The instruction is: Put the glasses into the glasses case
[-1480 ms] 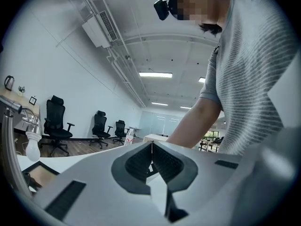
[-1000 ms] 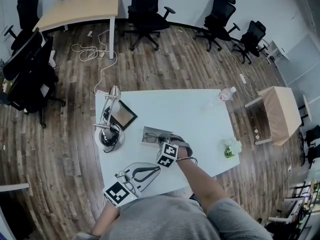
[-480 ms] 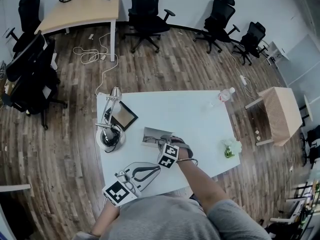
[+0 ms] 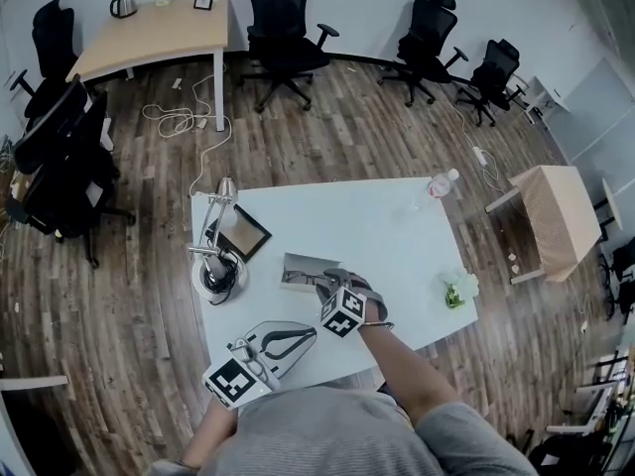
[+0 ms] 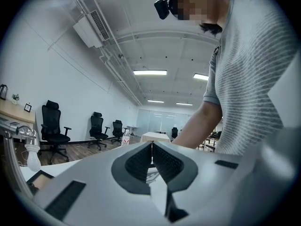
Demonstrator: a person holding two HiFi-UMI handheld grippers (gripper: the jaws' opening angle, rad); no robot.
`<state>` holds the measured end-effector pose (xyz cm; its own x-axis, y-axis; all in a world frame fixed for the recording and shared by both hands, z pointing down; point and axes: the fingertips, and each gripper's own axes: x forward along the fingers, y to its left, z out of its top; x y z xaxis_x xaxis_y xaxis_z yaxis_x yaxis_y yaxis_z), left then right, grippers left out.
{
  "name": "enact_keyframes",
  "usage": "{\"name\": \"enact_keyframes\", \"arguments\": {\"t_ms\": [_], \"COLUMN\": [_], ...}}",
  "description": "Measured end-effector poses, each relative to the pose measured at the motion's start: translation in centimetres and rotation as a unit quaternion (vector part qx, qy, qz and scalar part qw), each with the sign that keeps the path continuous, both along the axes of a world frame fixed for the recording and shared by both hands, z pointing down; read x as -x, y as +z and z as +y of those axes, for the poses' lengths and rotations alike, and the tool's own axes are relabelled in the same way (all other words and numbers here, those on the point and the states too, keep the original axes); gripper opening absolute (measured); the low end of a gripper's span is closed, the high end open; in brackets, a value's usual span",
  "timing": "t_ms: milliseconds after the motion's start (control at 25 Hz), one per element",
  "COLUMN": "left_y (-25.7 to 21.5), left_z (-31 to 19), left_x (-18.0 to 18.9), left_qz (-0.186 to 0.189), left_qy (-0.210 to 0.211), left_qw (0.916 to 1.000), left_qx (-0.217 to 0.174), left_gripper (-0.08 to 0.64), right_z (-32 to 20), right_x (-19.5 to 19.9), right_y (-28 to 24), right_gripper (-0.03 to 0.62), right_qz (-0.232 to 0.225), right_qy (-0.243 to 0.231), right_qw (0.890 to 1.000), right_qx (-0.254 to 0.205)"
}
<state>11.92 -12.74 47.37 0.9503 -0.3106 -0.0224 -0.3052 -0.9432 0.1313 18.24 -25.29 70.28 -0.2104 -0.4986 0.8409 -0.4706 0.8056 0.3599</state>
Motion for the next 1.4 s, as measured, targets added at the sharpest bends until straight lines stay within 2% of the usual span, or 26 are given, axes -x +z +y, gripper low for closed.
{"name": "enact_keyframes", "arguments": {"t_ms": [200, 400, 680, 720, 760, 800, 840, 1040, 1400], "left_y": [-0.1, -0.5, -1.1, -1.1, -1.1, -1.2, -1.3, -1.7, -1.8], "left_z": [0.5, 1.0, 2.3, 2.5, 2.7, 2.9, 3.1, 4.0, 5.9], "left_x": [0.0, 0.0, 0.0, 0.1, 0.1, 0.2, 0.2, 0.4, 1.8], "left_qz": [-0.009, -0.017, -0.023, -0.024, -0.026, -0.028, -0.030, -0.036, -0.052], "left_qy": [0.005, 0.008, 0.019, 0.021, 0.023, 0.026, 0.028, 0.036, 0.051], "left_qw": [0.9999, 0.9998, 0.9994, 0.9994, 0.9992, 0.9990, 0.9987, 0.9979, 0.9965], "left_qx": [-0.003, -0.011, -0.016, -0.016, -0.019, -0.024, -0.029, -0.040, -0.041], "left_gripper": [0.014, 0.014, 0.014, 0.014, 0.014, 0.014, 0.014, 0.014, 0.014], "right_z": [0.6, 1.7, 4.9, 5.4, 5.8, 6.3, 6.8, 9.7, 14.7], "right_x": [-0.5, -0.8, -0.2, -0.2, -0.1, 0.0, 0.2, 0.9, 1.2], "right_y": [-2.3, -5.2, -8.8, -9.3, -9.9, -10.5, -11.1, -14.1, -17.3], "right_gripper": [0.129, 0.127, 0.125, 0.112, 0.057, 0.029, 0.016, 0.014, 0.014], "right_qz": [-0.058, -0.124, -0.181, -0.188, -0.192, -0.196, -0.201, -0.245, -0.309], "right_qy": [0.049, 0.096, 0.110, 0.113, 0.113, 0.111, 0.108, 0.110, 0.156], "right_qw": [0.997, 0.987, 0.975, 0.973, 0.972, 0.971, 0.970, 0.958, 0.931], "right_qx": [-0.018, -0.042, -0.063, -0.068, -0.075, -0.082, -0.086, -0.101, -0.117]}}
